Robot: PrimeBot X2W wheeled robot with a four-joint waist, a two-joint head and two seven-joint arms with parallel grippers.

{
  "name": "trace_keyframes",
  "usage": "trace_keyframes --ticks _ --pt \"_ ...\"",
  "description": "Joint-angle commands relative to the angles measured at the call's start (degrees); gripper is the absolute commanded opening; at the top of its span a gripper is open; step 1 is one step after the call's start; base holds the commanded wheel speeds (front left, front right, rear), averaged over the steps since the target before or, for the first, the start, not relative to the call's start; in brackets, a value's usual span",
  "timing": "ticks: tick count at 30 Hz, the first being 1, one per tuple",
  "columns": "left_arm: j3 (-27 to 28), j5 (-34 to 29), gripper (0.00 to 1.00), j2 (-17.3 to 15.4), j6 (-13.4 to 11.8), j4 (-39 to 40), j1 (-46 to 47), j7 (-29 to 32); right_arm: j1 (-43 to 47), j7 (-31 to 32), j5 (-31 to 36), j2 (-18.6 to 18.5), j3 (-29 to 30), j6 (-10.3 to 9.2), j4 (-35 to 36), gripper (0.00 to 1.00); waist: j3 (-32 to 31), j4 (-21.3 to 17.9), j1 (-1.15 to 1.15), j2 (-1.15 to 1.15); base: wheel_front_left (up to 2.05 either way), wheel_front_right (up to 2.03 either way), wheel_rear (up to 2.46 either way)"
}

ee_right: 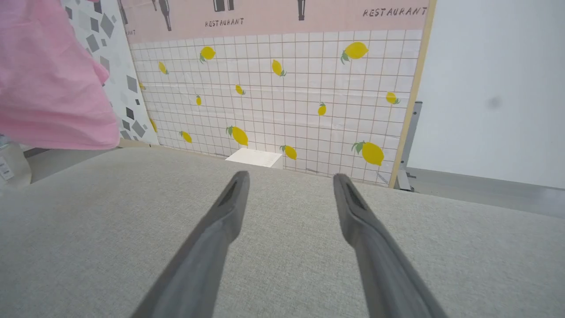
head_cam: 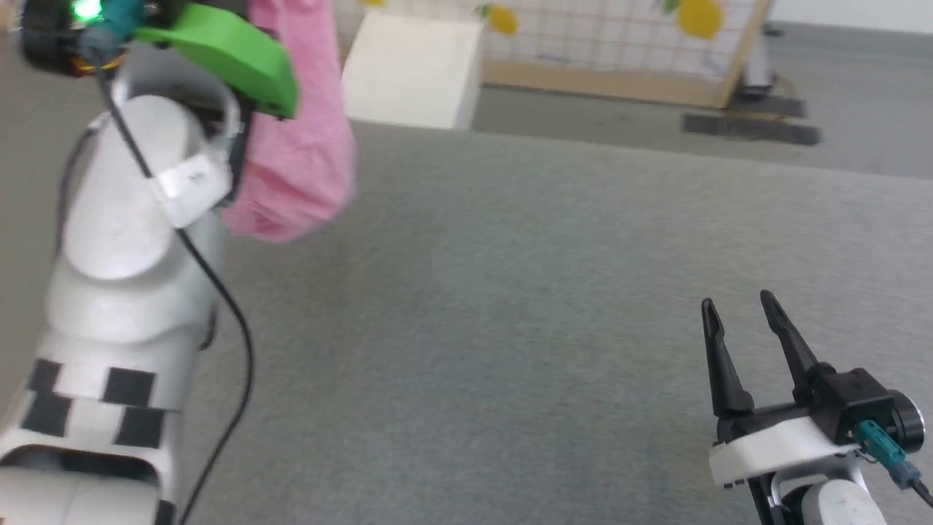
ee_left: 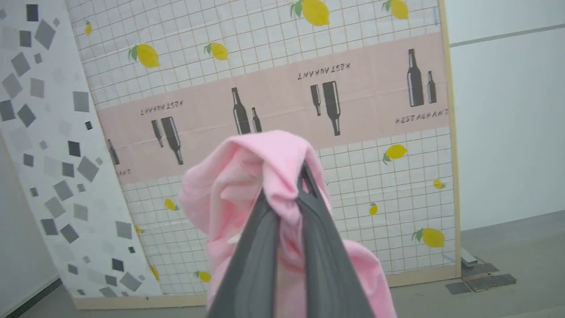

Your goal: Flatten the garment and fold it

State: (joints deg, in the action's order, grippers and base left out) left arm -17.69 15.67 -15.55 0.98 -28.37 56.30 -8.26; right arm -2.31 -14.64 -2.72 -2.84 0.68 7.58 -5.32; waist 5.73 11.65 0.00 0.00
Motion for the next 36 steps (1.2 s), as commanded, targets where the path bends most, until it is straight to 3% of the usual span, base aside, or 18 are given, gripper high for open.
trace_keyframes --ticks 1,7,11,21,22,23,24,29,33,36 --pt "-0.5 0.3 0.0 1.3 0.4 1.0 0.6 -0.5 0.8 -0.3 -0.4 0.0 0.1 -0.09 0.0 1.0 -5.9 -9.0 0.0 0.0 0.0 0.0 0.0" --pt "-4.3 1.9 0.0 6.4 1.5 4.0 -2.5 2.0 2.1 -0.3 -0.5 0.0 0.6 -0.09 0.4 1.0 -6.6 -15.6 0.0 0.0 0.0 0.0 0.0" --pt "-9.1 2.8 0.0 9.3 2.5 3.5 -8.0 7.1 3.0 -0.3 -0.5 0.0 1.5 -0.09 1.1 1.0 -5.6 -18.0 0.0 0.0 0.0 0.0 0.0" --pt "-22.4 10.9 0.0 12.1 5.8 -6.2 -24.4 29.2 3.2 0.0 -0.4 0.0 1.0 -0.09 1.5 1.0 -3.7 -19.1 0.0 0.0 0.0 0.0 0.0" --pt "-23.5 11.5 0.09 12.1 6.0 -6.6 -25.3 30.8 3.3 0.1 -0.4 0.0 1.0 -0.09 1.5 1.0 -3.6 -18.8 0.0 0.0 0.0 0.0 0.0" --pt "-25.2 12.5 0.48 12.2 6.2 -6.7 -26.9 32.5 3.4 0.1 -0.4 0.0 1.0 -0.09 1.6 1.0 -3.6 -18.1 0.0 0.0 0.0 0.0 0.0" --pt "-25.6 13.3 1.0 12.2 6.2 -6.4 -27.6 32.7 3.5 0.2 -0.4 0.0 0.9 -0.09 1.6 1.0 -3.6 -17.6 0.0 0.0 0.0 0.0 0.0" --pt "-23.1 14.2 1.0 11.9 4.8 -2.3 -29.6 24.0 3.5 0.4 -0.5 0.0 -0.3 -0.09 1.4 1.0 -4.1 -15.4 0.0 0.0 0.0 0.0 0.0" --pt "-18.3 13.6 1.0 10.3 1.2 3.8 -31.6 11.6 3.1 0.9 -0.7 0.0 -1.7 -0.09 1.7 1.0 -4.5 -13.8 0.0 0.0 0.0 0.0 0.0" --pt "-13.7 12.1 1.0 8.0 -3.1 8.6 -34.2 1.1 2.4 1.9 -0.7 0.0 -3.2 -0.09 2.3 1.0 -4.7 -12.5 0.0 0.0 0.0 0.0 0.0"
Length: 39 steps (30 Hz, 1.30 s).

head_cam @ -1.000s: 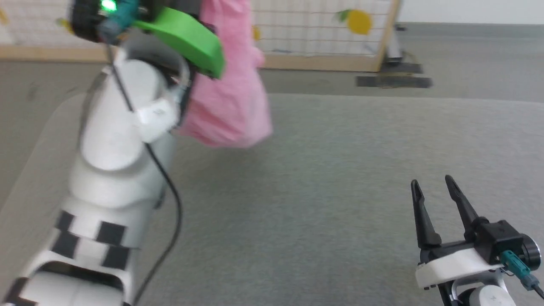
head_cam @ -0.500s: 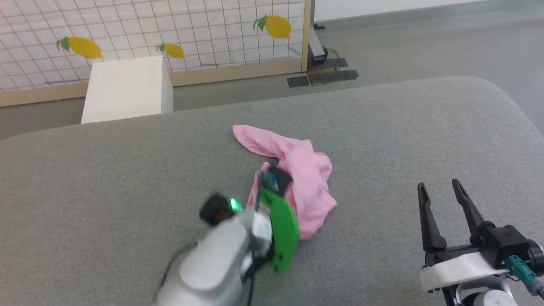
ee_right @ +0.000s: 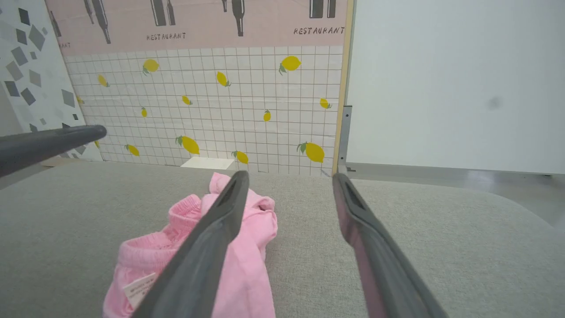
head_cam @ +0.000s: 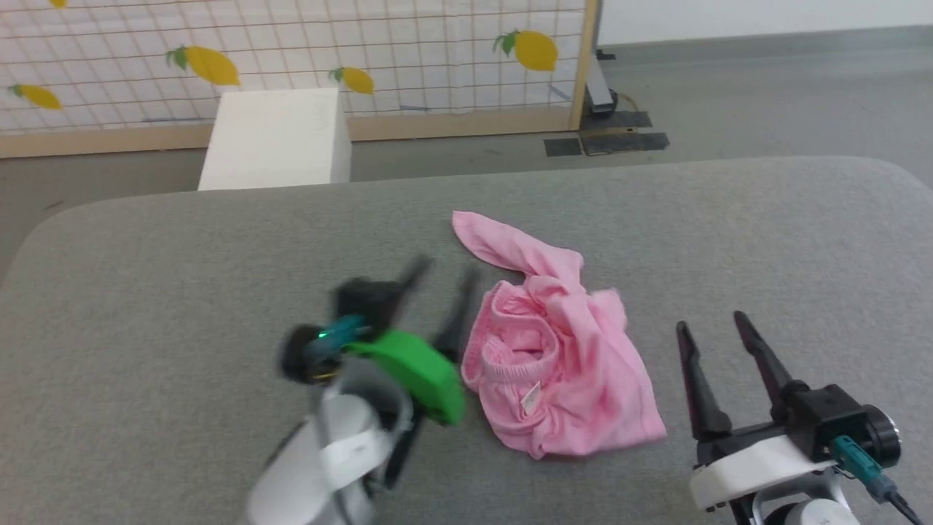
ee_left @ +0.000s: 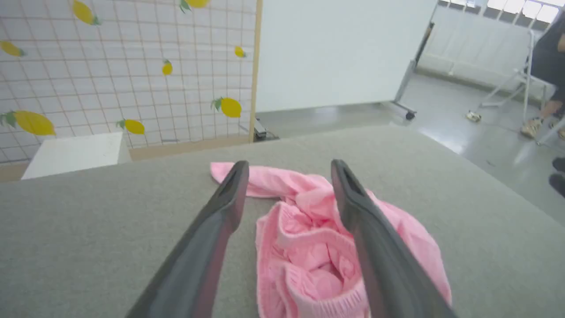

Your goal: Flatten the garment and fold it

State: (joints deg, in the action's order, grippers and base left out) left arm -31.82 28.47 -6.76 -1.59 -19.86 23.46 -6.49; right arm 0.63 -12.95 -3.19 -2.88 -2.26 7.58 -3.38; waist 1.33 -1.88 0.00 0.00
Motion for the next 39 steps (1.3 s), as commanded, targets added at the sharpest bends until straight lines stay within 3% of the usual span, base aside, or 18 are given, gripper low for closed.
trace_keyframes --ticks 1,5,9,19,20,21,27,33,37,38,39 --pt "1.6 -1.0 1.0 -1.4 -1.8 1.3 -2.2 -3.1 -0.8 0.7 -0.3 0.0 -0.6 -0.09 0.4 1.0 -0.3 1.4 0.0 0.0 0.0 0.0 0.0" --pt "7.2 -2.5 1.0 -4.1 -6.2 6.4 -7.0 -7.9 -2.9 6.2 0.0 0.0 -1.8 -0.09 -0.5 1.0 0.2 3.1 0.0 0.0 0.0 0.0 0.0" --pt "11.8 -5.1 1.0 -5.3 -8.0 11.9 -11.2 -8.5 -5.4 17.3 -0.8 0.0 -1.3 -0.09 -4.5 1.0 1.4 4.7 0.0 0.0 0.0 0.0 0.0" --pt "20.1 -11.1 1.0 -1.3 -5.7 19.3 -18.3 -8.5 -10.3 41.8 -1.8 0.0 2.1 -0.09 -11.9 1.0 4.5 8.3 0.0 0.0 0.0 0.0 0.0" --pt "20.7 -11.5 1.0 -0.8 -5.2 19.3 -18.5 -8.5 -10.4 43.2 -2.0 0.0 2.2 -0.09 -11.6 0.32 4.5 8.4 0.0 0.0 0.0 0.0 0.0" --pt "21.1 -11.8 1.0 -0.3 -4.7 19.3 -18.7 -8.5 -10.3 44.1 -2.3 0.0 2.2 -0.09 -11.1 0.0 4.6 8.6 0.0 0.0 0.0 0.0 0.0" --pt "23.4 -13.3 1.0 1.2 -2.7 18.5 -19.2 -8.5 -8.3 43.2 -3.4 -0.2 6.4 -0.09 -6.1 0.0 4.1 7.9 0.0 0.0 0.0 0.0 0.0" --pt "24.7 -14.8 1.0 2.1 -1.2 18.1 -19.5 -8.5 -4.6 37.4 -3.3 0.0 20.4 -0.09 -0.9 0.0 3.2 6.3 0.0 0.0 0.0 0.0 0.0" --pt "24.7 -15.4 1.0 2.5 0.0 17.6 -19.6 -8.5 -1.7 35.9 -5.8 0.0 27.9 -0.09 -2.2 0.0 2.9 4.8 0.0 0.0 0.0 0.0 0.0" --pt "24.5 -15.5 1.0 2.7 0.3 17.4 -19.5 -8.5 -1.1 35.4 -5.5 0.0 29.5 -0.09 -2.8 0.43 2.9 4.5 0.0 0.0 0.0 0.0 0.0" --pt "24.3 -15.7 1.0 2.7 0.6 17.2 -19.5 -8.5 -0.7 35.2 -5.5 0.0 30.3 -0.09 -3.2 1.0 2.9 4.1 0.0 0.0 0.0 0.0 0.0"
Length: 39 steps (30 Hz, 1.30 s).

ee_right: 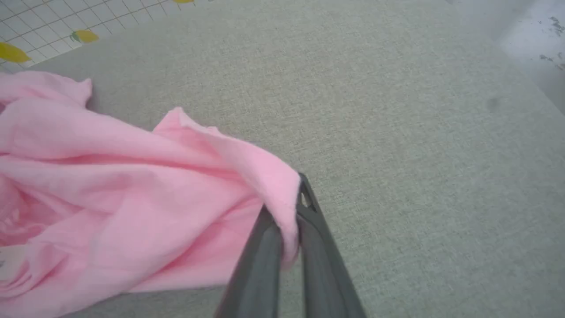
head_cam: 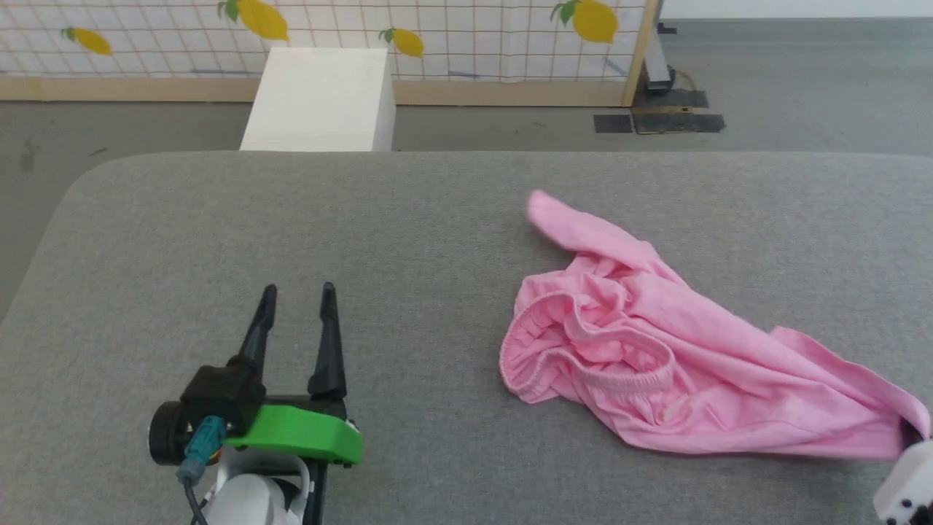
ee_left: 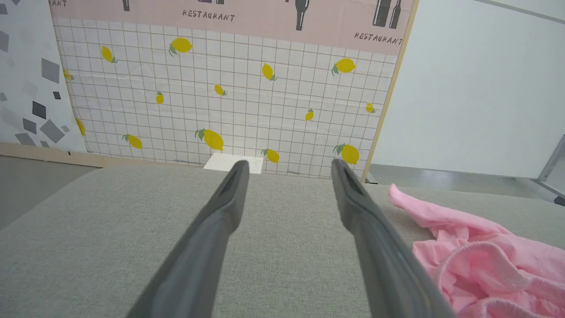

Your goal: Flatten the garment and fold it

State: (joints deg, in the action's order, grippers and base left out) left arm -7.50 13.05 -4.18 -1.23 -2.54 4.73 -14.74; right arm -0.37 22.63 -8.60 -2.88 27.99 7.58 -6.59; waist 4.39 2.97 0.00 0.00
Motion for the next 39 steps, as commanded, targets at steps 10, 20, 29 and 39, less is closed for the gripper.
trace_keyframes --ticks 10,20,29,39 --pt "-13.4 -1.0 1.0 1.1 6.3 -5.5 4.3 2.6 2.6 -12.4 0.5 0.0 -5.3 -0.09 0.8 1.0 -0.2 -5.8 0.0 0.0 0.0 0.0 0.0" --pt "-32.0 4.7 1.0 1.3 8.2 -16.3 18.0 21.1 3.7 -18.2 0.2 0.0 -13.5 -0.09 1.5 1.0 0.7 -9.8 0.0 0.0 0.0 0.0 0.0" --pt "-37.9 8.5 0.0 1.3 6.8 -24.7 25.7 38.2 3.0 -19.2 -1.3 0.0 -16.6 -0.09 1.0 1.0 2.1 -11.7 0.0 0.0 0.0 0.0 0.0" --pt "-30.1 12.7 0.0 -4.7 0.6 -18.0 18.0 31.8 3.0 -19.6 -1.6 0.0 -15.8 -0.09 0.9 1.0 2.0 -8.0 0.0 0.0 0.0 0.0 0.0"
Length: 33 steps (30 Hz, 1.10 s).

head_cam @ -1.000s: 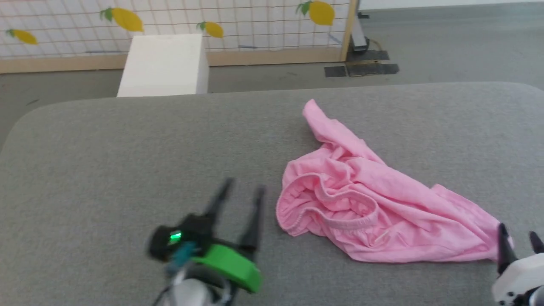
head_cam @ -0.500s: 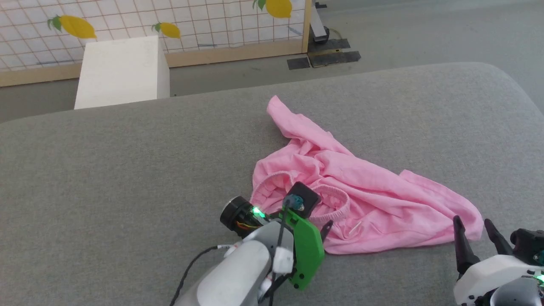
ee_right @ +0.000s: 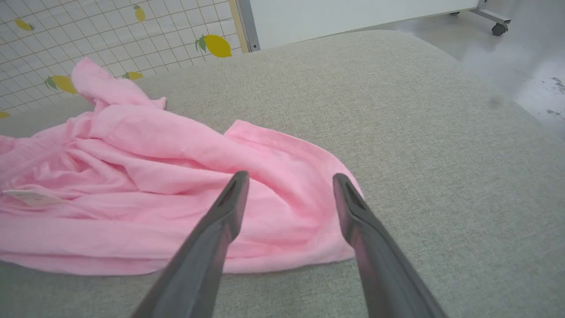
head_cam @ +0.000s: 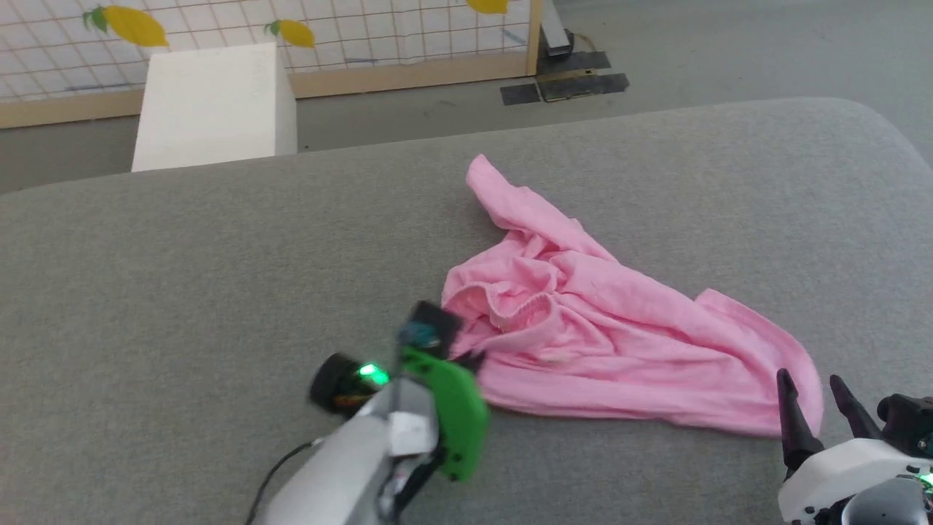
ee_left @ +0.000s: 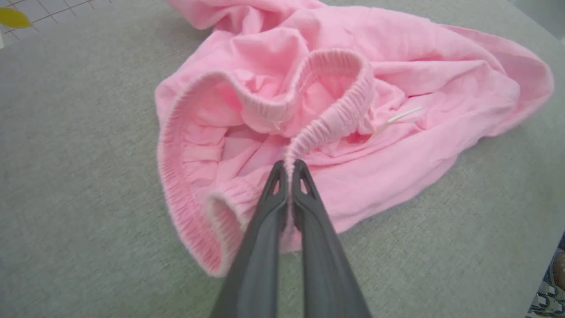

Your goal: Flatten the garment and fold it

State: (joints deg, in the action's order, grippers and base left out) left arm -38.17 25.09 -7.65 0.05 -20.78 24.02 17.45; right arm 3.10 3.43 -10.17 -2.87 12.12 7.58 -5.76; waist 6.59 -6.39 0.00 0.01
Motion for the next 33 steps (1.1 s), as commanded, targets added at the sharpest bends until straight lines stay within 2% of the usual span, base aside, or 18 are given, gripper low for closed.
trace_keyframes --ticks 1,6,11,12,13,14,18,22,29,33 --pt "2.0 1.0 0.0 -2.3 -2.0 1.6 -2.8 -1.3 -0.4 -0.4 0.1 0.0 0.2 -0.09 0.2 1.0 -0.3 2.1 0.0 -0.01 0.0 0.0 0.0" --pt "10.0 4.5 0.0 -8.7 -8.5 9.8 -12.8 -4.0 -0.2 0.0 0.0 0.0 -0.1 -0.09 0.9 1.0 -0.8 5.8 0.0 -0.01 0.0 0.0 0.0" --pt "15.2 7.5 0.0 -11.9 -13.1 15.5 -21.0 -4.2 -0.1 0.9 -0.2 0.0 -1.0 -0.09 1.7 1.0 -1.1 9.3 0.0 -0.01 0.0 0.0 0.0" --pt "15.7 7.9 0.15 -12.0 -13.6 16.1 -21.9 -4.2 -0.1 1.0 -0.3 0.0 -1.2 -0.09 1.8 1.0 -1.1 9.9 0.0 -0.01 0.0 0.0 0.0" --pt "16.0 8.3 0.95 -12.1 -14.1 16.8 -23.0 -4.0 -0.1 1.2 -0.3 0.0 -1.6 -0.09 2.0 1.0 -1.1 10.4 0.0 -0.01 0.0 0.0 0.0" --pt "16.1 8.4 1.0 -12.2 -14.3 17.3 -23.7 -4.0 -0.1 1.3 -0.4 0.0 -1.8 -0.09 2.2 1.0 -1.1 10.8 0.0 -0.01 0.0 0.0 0.0" --pt "15.9 7.8 1.0 -12.1 -13.5 21.0 -25.0 -7.7 0.0 2.1 -0.4 0.0 -2.5 -0.09 3.3 1.0 -1.2 12.1 0.0 -0.01 0.0 0.0 0.0" --pt "13.2 4.1 1.0 -14.1 -10.7 23.0 -23.0 -9.8 0.2 2.6 -0.3 0.0 -3.2 -0.09 4.0 1.0 -1.3 11.7 0.0 -0.01 0.0 0.0 0.0" --pt "7.8 -0.4 1.0 -18.1 -4.9 20.9 -15.7 -3.9 0.4 3.6 -0.1 0.0 -4.4 -0.09 5.4 1.0 -0.7 9.3 0.0 -0.01 0.0 0.0 0.0" --pt "6.9 0.4 1.0 -19.4 -3.1 18.8 -13.9 0.0 0.2 3.8 -0.4 0.0 -5.0 -0.09 5.7 1.0 -0.2 7.2 0.0 -0.01 0.0 0.0 0.0"
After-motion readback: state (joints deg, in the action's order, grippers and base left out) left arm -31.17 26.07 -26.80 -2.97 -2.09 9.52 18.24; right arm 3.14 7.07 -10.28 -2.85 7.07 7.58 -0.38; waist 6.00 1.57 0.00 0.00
